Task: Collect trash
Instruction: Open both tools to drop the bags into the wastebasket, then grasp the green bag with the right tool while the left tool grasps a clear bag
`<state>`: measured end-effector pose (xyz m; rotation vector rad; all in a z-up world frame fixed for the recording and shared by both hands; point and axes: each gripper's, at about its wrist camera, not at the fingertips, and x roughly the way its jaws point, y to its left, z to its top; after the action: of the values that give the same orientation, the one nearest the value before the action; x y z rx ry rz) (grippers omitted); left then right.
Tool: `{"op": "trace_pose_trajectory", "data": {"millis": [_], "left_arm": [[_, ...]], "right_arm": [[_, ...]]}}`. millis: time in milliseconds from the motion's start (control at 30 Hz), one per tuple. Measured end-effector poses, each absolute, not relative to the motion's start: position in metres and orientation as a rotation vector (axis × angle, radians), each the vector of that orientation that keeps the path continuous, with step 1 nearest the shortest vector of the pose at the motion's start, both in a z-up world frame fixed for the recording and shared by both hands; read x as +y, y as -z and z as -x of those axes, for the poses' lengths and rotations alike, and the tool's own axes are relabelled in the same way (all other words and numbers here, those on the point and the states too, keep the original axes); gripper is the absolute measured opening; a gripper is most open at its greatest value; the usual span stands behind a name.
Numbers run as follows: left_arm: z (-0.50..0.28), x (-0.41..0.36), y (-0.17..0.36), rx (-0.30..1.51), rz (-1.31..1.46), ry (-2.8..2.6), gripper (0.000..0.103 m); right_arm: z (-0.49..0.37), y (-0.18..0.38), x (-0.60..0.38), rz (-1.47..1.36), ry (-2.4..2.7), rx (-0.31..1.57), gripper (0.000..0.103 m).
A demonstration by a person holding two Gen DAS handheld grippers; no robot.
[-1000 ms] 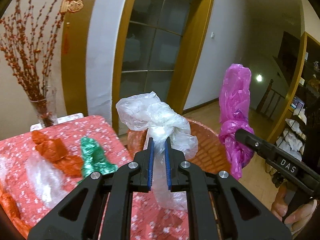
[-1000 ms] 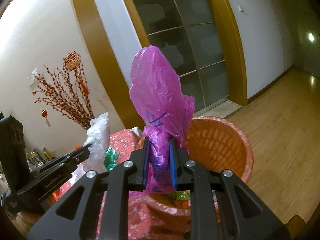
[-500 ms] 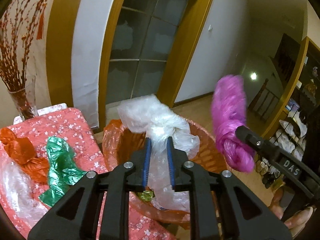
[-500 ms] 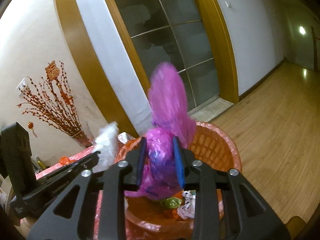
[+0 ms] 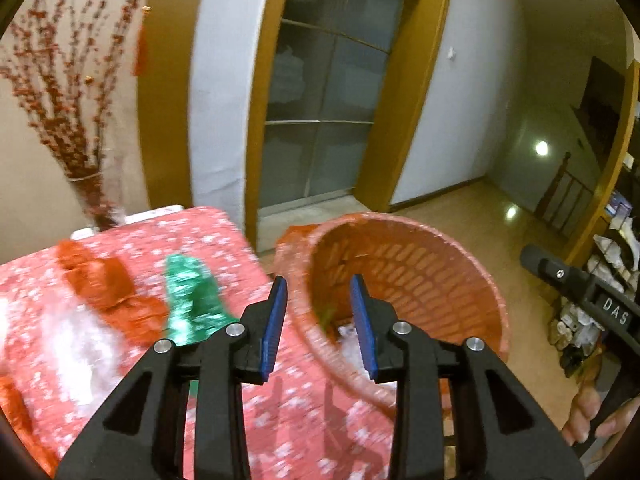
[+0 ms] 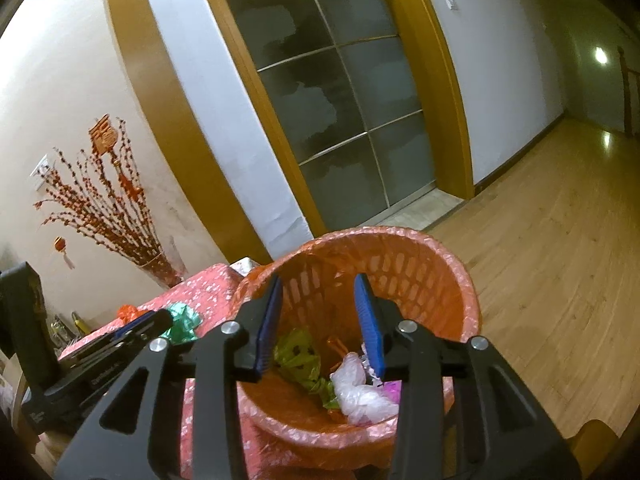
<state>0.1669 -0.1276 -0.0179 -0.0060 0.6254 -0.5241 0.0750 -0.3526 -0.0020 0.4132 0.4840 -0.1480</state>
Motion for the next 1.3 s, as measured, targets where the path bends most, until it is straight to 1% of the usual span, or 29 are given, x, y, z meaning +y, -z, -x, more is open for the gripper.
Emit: {"op": "trace_pose_trajectory", "data": {"millis": [67,300,600,767,1000,1300], "left_arm": [[-0.164,-0.115,0.018,0.612,-0.003,0.492,0.038],[-0.144,-0.063,0.013,0.563,-0.041,0.342,0.038],[-0.131,0.024,0.01,0.534,0.028,0.161,0.039],[-0.13,0.058,0.009,0.534,0.068,0.096,0.039],[-0.131,0.076,0.014,0.545,0.098,0.06,0.039],[-0.14,0.076,0.023,0.578,0.113,0.082,0.039]], "right_arm": [[-0.076,0.001,-0.347,-0.405,0.135,0.486,0.038],[-0.082,-0.002,-0.314,-0.369,0.063,0.501,0.038],[-0.104,0.0,-0.256,-0.316,-0.056,0.551,0.038],[-0.127,0.007,-0.221,-0.281,-0.11,0.598,0.038],[-0.164,0.026,-0.179,-0.247,-0.158,0.673,0.037],[-0.208,0.056,-0.145,-0.21,-0.158,0.776,0.037]]}}
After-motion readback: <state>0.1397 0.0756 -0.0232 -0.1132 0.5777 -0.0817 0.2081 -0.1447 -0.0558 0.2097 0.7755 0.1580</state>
